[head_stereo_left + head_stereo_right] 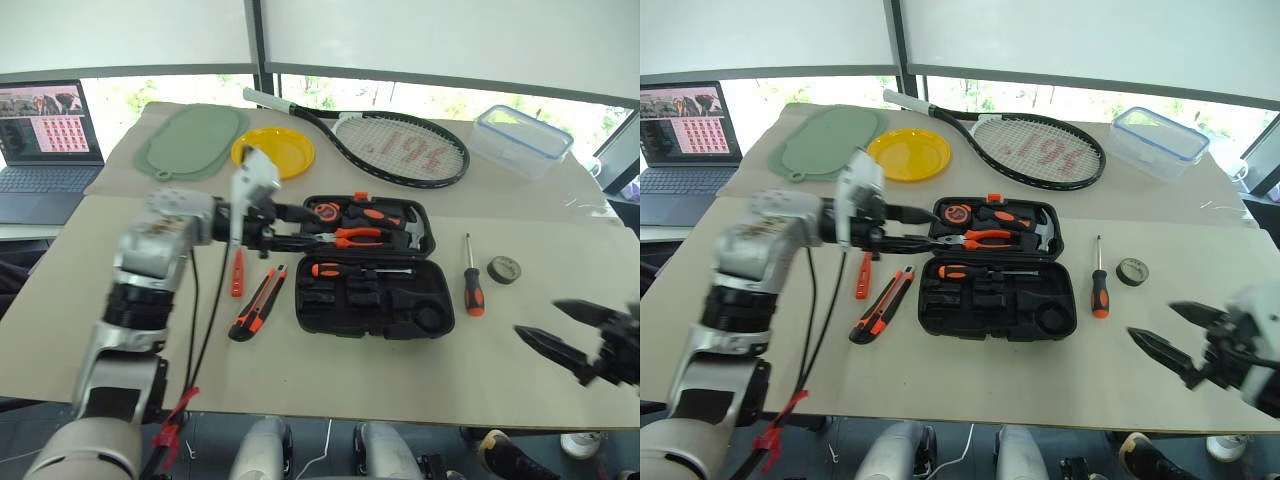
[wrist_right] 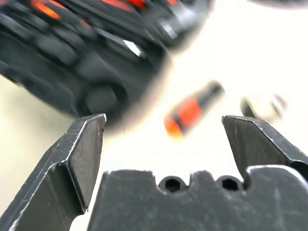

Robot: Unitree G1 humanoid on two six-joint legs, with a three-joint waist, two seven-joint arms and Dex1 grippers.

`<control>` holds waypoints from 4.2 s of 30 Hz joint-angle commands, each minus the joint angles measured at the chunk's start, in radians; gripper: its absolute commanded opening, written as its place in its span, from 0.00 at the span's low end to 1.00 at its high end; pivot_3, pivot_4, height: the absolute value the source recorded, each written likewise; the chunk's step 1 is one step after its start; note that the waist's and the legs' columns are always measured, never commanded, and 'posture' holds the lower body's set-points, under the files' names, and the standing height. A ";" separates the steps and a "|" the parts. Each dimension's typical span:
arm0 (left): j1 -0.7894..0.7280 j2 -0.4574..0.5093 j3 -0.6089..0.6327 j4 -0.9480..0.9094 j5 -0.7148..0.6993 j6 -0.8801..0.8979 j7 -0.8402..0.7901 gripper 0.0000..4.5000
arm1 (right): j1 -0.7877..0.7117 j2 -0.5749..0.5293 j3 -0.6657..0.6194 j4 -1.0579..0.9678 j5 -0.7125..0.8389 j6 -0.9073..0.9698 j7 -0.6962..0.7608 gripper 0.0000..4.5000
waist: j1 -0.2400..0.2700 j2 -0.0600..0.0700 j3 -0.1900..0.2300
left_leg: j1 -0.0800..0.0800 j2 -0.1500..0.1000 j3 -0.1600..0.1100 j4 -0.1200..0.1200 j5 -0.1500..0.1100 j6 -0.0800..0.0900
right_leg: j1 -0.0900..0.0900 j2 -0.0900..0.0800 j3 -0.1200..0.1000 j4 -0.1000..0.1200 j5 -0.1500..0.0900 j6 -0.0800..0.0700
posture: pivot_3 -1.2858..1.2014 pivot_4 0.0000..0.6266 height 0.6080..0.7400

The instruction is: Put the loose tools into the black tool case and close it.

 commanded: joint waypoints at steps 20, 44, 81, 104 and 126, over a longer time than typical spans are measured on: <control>0.108 0.185 0.057 -0.367 -0.341 0.196 0.077 0.98 | -0.365 0.136 0.379 0.083 -0.090 0.096 -0.370 1.00 | -0.001 0.000 0.000 | 0.004 -0.002 0.001 -0.004 0.002 -0.003 | 0.000 0.002 0.002 0.001 -0.001 -0.003 | 0.52 0.24 0.99; 0.188 0.262 0.068 -0.372 -0.306 0.131 0.158 1.00 | -0.666 0.331 0.442 0.004 -0.188 0.321 -0.735 0.22 | -0.011 0.003 0.001 | 0.002 -0.001 0.002 -0.006 0.003 -0.004 | -0.003 0.003 0.003 0.002 -0.001 -0.003 | 0.52 0.24 0.99; 0.308 0.350 0.094 -0.470 -0.379 0.140 0.216 1.00 | -1.253 0.061 1.101 1.127 -0.594 -0.954 0.528 0.22 | -0.025 0.003 0.003 | 0.005 -0.001 0.005 -0.010 0.004 -0.006 | -0.003 0.003 0.002 0.001 -0.002 -0.005 | 0.52 0.24 0.99; 0.282 0.338 0.068 -0.438 -0.351 0.113 0.221 1.00 | -1.180 0.180 1.030 0.852 -0.459 -0.560 0.377 0.28 | -0.021 0.004 0.004 | 0.005 -0.001 0.005 -0.010 0.004 -0.006 | -0.003 0.003 0.002 0.001 -0.002 -0.006 | 0.52 0.24 0.99; 0.292 0.327 0.049 -0.425 -0.320 0.088 0.228 1.00 | -1.127 0.155 1.173 0.775 -0.673 -0.654 0.316 0.03 | -0.024 0.000 0.001 | 0.010 0.000 0.004 -0.010 0.004 -0.007 | 0.001 0.003 0.002 0.002 -0.002 -0.006 | 0.52 0.24 0.99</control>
